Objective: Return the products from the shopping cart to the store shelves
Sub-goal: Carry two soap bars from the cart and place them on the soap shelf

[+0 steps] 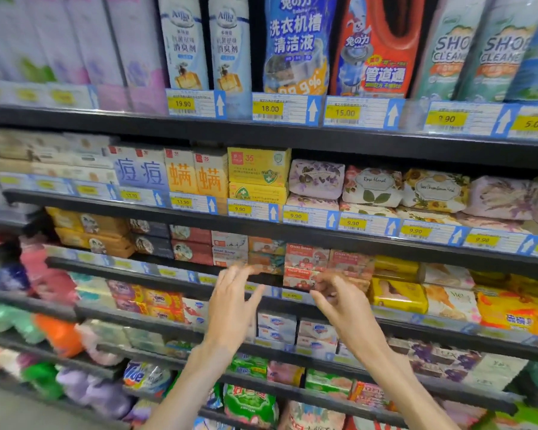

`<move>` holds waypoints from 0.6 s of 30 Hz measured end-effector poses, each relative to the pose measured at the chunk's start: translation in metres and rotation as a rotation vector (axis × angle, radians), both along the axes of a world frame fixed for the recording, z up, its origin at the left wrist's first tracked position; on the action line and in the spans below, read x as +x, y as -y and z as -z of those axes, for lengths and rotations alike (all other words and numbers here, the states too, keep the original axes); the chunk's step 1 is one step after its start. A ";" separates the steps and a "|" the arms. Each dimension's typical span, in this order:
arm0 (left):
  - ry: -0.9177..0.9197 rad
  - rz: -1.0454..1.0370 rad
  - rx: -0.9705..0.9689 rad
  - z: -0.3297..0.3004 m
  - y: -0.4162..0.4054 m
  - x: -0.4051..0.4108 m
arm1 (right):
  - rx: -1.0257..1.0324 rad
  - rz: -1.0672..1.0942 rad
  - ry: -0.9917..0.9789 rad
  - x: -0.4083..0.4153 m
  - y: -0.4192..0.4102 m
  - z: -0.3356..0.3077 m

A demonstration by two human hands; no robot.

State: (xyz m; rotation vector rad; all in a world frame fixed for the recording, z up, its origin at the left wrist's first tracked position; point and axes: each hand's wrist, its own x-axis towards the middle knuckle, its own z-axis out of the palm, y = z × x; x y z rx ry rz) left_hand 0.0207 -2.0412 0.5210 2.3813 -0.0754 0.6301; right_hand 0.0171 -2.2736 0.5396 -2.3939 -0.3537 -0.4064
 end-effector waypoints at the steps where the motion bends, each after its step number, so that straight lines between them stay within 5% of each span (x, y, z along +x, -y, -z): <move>1: 0.002 -0.007 0.016 0.001 -0.009 -0.012 | -0.055 -0.071 -0.004 0.002 -0.010 0.003; 7: -0.048 -0.195 0.188 0.018 -0.086 -0.103 | -0.294 -0.483 -0.042 -0.002 -0.099 0.019; 18: -0.264 -0.685 0.303 0.020 -0.247 -0.317 | -0.386 -1.075 0.010 -0.083 -0.330 0.017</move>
